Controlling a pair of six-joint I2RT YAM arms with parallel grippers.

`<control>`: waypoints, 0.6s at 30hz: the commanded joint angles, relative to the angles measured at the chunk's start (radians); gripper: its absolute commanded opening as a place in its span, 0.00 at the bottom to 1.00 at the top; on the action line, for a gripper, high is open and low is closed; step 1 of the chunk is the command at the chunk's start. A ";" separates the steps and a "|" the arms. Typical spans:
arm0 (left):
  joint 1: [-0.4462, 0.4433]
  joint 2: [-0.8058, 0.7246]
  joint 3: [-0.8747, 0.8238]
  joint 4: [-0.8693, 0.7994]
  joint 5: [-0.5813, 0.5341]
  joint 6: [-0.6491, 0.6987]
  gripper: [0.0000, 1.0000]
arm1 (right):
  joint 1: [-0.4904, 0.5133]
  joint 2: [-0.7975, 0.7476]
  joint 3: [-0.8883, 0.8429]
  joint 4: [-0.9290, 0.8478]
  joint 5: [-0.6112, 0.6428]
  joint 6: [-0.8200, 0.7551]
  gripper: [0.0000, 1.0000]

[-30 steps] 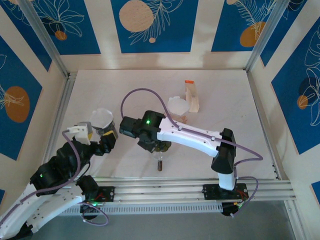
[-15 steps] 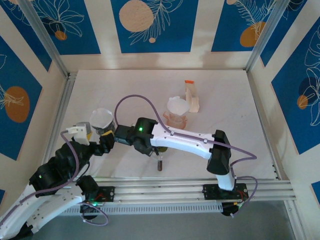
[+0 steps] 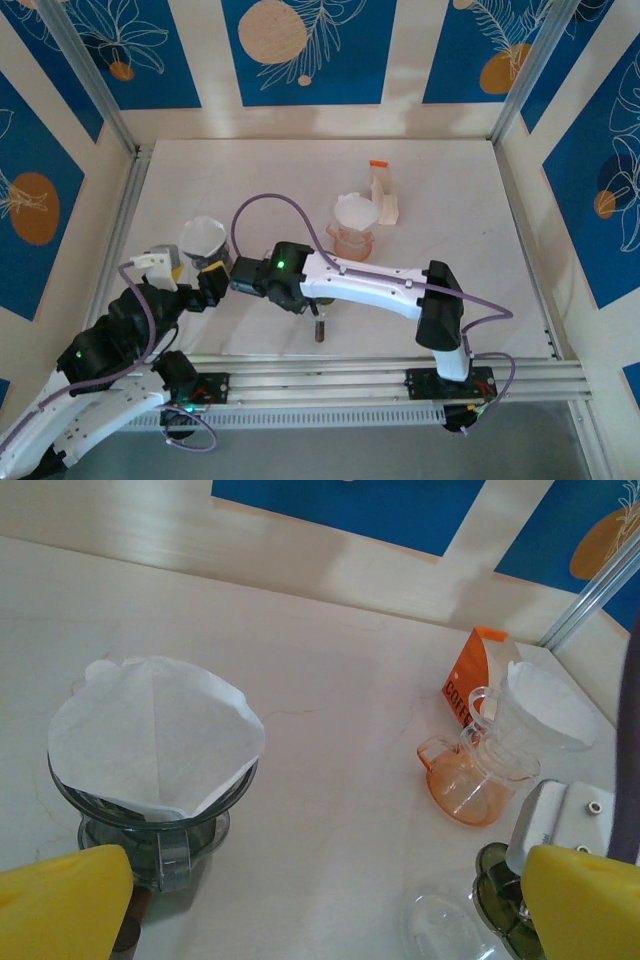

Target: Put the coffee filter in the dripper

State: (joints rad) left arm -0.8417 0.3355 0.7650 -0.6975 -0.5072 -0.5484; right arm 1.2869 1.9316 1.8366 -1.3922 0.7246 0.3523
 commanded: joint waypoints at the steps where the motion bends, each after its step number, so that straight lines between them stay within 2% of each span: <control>1: 0.006 -0.009 -0.004 -0.011 -0.016 -0.008 1.00 | 0.013 -0.034 -0.017 0.010 -0.023 0.019 0.28; 4: 0.006 -0.008 -0.006 -0.008 -0.011 -0.011 1.00 | 0.014 -0.050 -0.020 0.025 -0.025 0.019 0.42; 9: 0.006 -0.007 -0.005 -0.007 -0.006 -0.015 1.00 | 0.014 -0.095 -0.030 0.072 0.001 0.019 0.57; 13: 0.006 -0.003 -0.004 0.008 0.012 -0.007 1.00 | 0.014 -0.149 -0.034 0.114 0.059 0.024 0.63; 18: 0.006 0.018 0.003 0.033 0.027 -0.005 1.00 | -0.014 -0.287 -0.084 0.220 0.160 0.017 0.64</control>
State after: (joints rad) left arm -0.8417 0.3393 0.7639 -0.6949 -0.4992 -0.5510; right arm 1.2907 1.7409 1.7802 -1.2430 0.7986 0.3614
